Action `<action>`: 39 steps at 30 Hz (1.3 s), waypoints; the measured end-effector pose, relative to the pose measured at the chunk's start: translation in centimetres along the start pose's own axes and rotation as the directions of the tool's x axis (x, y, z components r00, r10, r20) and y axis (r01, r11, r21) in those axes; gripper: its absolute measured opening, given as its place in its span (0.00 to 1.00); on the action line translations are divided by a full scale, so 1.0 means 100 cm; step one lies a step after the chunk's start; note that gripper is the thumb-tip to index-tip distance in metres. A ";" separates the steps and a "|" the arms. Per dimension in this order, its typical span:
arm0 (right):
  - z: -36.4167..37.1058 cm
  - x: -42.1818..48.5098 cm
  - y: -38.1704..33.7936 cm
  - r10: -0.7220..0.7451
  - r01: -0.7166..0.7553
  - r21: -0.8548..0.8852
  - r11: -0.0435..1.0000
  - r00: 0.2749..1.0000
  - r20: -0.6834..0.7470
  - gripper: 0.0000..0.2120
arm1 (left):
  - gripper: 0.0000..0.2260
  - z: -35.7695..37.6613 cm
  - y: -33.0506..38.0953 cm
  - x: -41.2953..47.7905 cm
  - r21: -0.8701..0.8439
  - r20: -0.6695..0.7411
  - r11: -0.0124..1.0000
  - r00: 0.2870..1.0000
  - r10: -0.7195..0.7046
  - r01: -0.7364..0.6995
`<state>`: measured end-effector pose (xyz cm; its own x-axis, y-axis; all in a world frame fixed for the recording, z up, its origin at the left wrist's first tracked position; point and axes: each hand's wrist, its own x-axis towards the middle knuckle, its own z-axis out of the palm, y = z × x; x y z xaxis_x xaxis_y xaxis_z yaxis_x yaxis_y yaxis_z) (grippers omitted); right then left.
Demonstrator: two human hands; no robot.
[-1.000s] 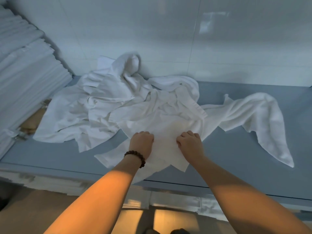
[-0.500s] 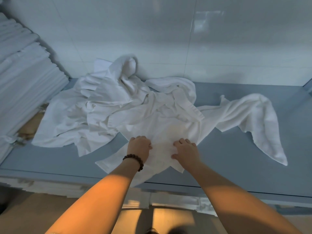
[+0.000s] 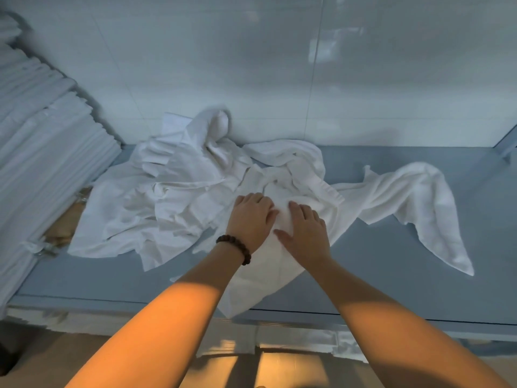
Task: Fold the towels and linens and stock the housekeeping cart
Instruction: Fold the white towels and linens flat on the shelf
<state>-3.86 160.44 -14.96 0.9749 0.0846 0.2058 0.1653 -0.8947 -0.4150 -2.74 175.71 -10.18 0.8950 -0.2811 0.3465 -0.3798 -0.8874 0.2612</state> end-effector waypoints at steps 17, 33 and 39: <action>-0.127 -0.004 0.009 -0.077 0.129 0.107 0.986 0.915 -0.396 0.08 | 0.12 -0.027 0.039 -0.010 0.099 0.025 0.995 1.000 -0.012 0.009; -0.261 -0.080 0.203 -0.141 0.155 0.004 0.988 0.905 -0.401 0.08 | 0.08 -0.055 0.191 -0.014 0.030 -0.231 0.998 0.971 0.053 -0.047; -0.291 -0.108 0.278 -0.081 0.084 -0.006 0.996 0.931 -0.357 0.08 | 0.02 -0.037 0.242 -0.026 0.010 -0.194 0.999 0.980 -0.038 0.041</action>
<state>-14.17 121.82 -2.91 0.8408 -0.0053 0.5414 0.2461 -0.8869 -0.3910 -15.15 156.37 -1.43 0.8465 -0.1708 0.5043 -0.3403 -0.9019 0.2659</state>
